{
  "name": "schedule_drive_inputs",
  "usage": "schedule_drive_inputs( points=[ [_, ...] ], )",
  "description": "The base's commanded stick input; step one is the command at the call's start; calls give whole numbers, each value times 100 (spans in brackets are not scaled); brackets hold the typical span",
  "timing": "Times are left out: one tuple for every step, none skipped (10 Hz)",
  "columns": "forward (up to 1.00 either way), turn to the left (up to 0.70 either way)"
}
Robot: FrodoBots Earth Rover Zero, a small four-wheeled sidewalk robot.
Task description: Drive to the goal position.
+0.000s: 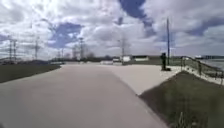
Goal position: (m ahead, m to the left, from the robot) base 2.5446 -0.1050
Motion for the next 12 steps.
schedule_drive_inputs(
  points=[
    [100,0],
    [100,0],
    [100,0],
    [100,0],
    [100,0],
    [100,0],
    [100,0],
    [100,0],
    [100,-13],
    [86,-23],
    [19,-5],
    [0,0]
  ],
)
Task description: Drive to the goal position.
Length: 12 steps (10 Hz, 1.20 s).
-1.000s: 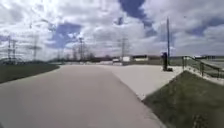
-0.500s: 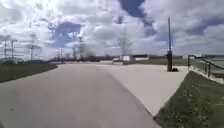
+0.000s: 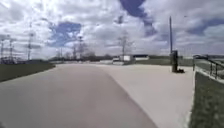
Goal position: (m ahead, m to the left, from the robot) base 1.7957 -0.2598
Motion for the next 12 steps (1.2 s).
schedule_drive_inputs(
  points=[
    [0,0],
    [0,0],
    [0,-19],
    [0,-45],
    [0,-45],
    [0,-45],
    [0,-45],
    [0,-45],
    [0,-45],
    [0,-45],
    [0,-45],
    [0,-45]
  ],
)
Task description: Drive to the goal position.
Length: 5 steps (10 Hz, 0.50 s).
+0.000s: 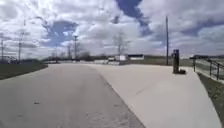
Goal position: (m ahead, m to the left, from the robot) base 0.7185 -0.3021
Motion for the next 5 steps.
schedule_drive_inputs(
  points=[
    [0,-45],
    [0,-45],
    [0,-45],
    [0,-45],
    [0,-45]
  ],
)
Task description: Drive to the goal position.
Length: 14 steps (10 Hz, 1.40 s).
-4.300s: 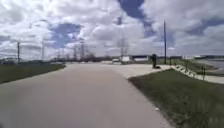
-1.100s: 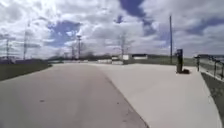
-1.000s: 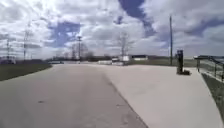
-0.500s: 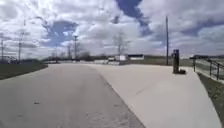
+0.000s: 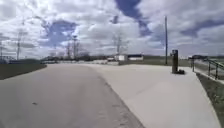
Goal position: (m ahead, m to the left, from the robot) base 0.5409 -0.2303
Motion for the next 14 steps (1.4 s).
schedule_drive_inputs(
  points=[
    [0,-45],
    [61,-17],
    [100,0],
    [100,0],
    [100,0],
    [100,0],
    [100,0],
    [100,0],
    [100,0],
    [100,0],
    [100,0],
    [100,-12],
    [100,-27],
    [100,-27]
  ],
)
